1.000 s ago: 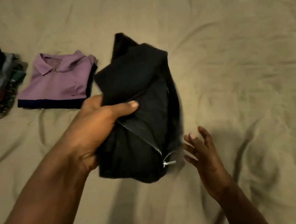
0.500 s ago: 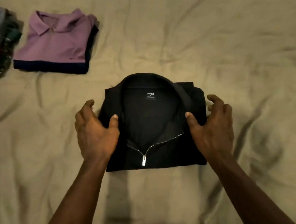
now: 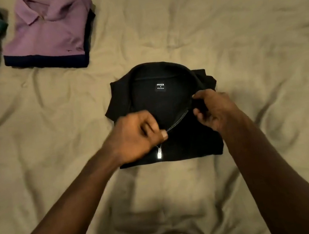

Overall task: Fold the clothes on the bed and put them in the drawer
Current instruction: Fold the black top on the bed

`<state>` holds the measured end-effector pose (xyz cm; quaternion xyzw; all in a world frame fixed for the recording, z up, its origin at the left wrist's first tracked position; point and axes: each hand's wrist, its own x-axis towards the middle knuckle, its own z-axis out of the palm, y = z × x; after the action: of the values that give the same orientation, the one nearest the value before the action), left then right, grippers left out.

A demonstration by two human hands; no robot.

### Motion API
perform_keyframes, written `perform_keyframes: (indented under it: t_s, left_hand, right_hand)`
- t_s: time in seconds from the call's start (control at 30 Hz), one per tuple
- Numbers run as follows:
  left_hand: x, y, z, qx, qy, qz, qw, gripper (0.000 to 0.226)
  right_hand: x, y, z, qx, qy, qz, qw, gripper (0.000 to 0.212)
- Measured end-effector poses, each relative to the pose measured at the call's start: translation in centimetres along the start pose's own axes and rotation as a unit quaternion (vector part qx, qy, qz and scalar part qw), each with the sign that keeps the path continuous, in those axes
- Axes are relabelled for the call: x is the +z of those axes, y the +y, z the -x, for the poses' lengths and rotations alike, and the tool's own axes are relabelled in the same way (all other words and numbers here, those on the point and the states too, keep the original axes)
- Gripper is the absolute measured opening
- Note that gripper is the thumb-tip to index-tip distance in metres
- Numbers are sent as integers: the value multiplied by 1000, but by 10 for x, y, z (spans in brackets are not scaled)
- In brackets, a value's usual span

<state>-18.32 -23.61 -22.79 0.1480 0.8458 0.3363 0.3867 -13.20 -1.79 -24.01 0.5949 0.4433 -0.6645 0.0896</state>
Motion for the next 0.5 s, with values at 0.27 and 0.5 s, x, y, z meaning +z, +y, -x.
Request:
perform_keyframes:
  t_s: [0.27,0.5]
  left_hand:
    - [52,-42,21,144,39,-206,967,24]
    - [18,-44,0,222,-52,-169,959,23]
  right_hand:
    - [7,83,33,-109,-63,-198,972,8]
    - [27,177,45,-356,105,457,808,37]
